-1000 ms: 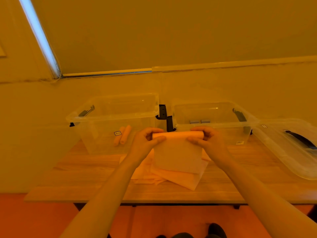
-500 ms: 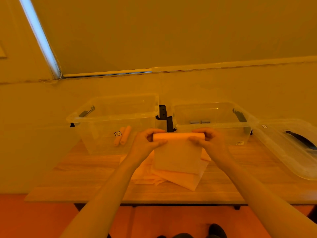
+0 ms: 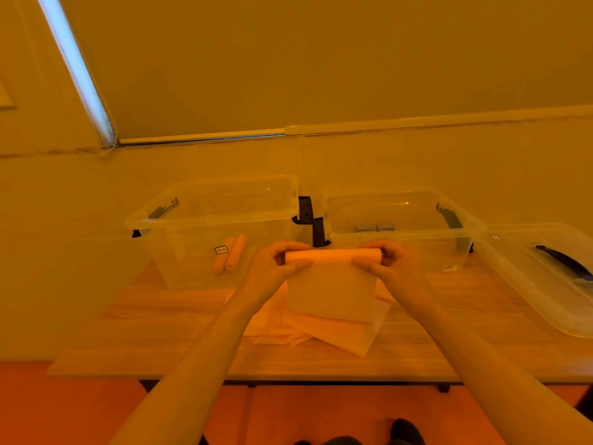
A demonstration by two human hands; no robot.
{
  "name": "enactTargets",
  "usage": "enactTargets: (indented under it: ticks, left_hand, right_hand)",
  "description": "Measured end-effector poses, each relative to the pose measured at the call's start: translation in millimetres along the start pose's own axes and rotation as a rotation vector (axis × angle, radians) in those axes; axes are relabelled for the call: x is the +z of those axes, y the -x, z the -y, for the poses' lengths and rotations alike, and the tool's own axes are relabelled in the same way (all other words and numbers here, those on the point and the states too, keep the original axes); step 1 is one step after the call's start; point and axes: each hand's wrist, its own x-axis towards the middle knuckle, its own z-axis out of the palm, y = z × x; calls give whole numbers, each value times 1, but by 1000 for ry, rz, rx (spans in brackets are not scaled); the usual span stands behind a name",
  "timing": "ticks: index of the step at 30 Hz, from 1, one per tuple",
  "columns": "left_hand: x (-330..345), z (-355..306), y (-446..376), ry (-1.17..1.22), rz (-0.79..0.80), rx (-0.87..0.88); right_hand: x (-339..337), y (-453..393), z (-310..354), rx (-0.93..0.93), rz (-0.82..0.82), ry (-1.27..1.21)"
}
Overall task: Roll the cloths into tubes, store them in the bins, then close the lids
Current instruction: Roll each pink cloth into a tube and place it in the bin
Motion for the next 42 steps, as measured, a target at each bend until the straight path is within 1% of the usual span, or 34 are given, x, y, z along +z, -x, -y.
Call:
enactTargets:
  ticks: [4,8,12,17,23,26,29,33,38,42]
  left_hand:
    - [0,1,-1,-9,-22,-16]
    - [0,2,0,-13,-30,-15]
    - [0,1,1,-12,-28,-1]
    - [1,2,0,-23,-26,-17]
    - [3,5,0,-35,14,4]
    - [3,4,-1,-39,26,1]
    - [4,3,-2,-62,17,-7]
    - [5,5,-1,-66,-11,1]
    - [5,4,-1,-30,10,6]
    - [5,2,-1,-51,-6,-1]
  right_hand:
    - [0,0,1,14,28,-81]
    - [-1,0,1,-7,40,-35]
    - [0,0,1,13,38,-36]
    - [-3,2,2,20,68,-111]
    - [-3,1,4,-11,34,-63]
    - [-5,2,5,-8,48,-63]
    - [-6,3,4,-2,69,-97]
    - [-5,3,3,0,62,-82]
    - [-5,5,3,10,50,-70]
    - [-4,6,2,32,50,-82]
